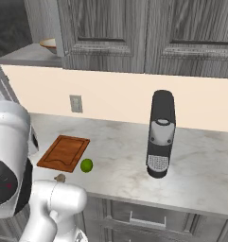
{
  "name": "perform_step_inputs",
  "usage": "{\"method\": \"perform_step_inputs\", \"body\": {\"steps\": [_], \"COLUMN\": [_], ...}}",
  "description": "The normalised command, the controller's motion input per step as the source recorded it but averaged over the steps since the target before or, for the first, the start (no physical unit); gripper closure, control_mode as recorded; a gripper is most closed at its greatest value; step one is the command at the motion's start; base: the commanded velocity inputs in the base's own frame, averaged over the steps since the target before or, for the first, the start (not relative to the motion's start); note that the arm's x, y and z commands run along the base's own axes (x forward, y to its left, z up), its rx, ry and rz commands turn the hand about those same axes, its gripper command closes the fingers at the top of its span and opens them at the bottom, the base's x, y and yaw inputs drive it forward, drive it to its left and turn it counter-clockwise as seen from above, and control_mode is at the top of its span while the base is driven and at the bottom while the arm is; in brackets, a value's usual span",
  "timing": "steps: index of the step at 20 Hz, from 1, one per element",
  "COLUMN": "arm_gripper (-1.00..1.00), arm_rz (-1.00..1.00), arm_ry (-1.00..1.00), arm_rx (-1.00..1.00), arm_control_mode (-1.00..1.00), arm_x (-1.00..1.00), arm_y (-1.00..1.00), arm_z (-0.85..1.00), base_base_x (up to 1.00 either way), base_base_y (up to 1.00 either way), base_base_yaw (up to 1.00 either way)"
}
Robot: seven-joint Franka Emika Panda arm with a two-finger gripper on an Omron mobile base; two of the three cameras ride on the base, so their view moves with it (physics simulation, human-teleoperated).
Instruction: Open the cabinet. Place the bowl and condiment on the counter. Then place the lime and garlic on the cutting board.
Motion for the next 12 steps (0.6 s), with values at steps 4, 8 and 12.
{"method": "perform_step_inputs", "body": {"steps": [4,8,12], "arm_gripper": [-1.0,-1.0,-1.0], "arm_rz": [0.16,0.02,0.03], "arm_ry": [-0.15,-0.01,0.0], "arm_rx": [0.42,0.2,0.0], "arm_control_mode": [-1.0,-1.0,-1.0], "arm_x": [0.45,0.24,0.04], "arm_y": [0.14,0.53,0.63], "arm_z": [-0.27,0.18,0.19], "base_base_x": [0.0,0.0,0.0], "base_base_y": [0.0,0.0,0.0], "base_base_yaw": [0.0,0.0,0.0]}}
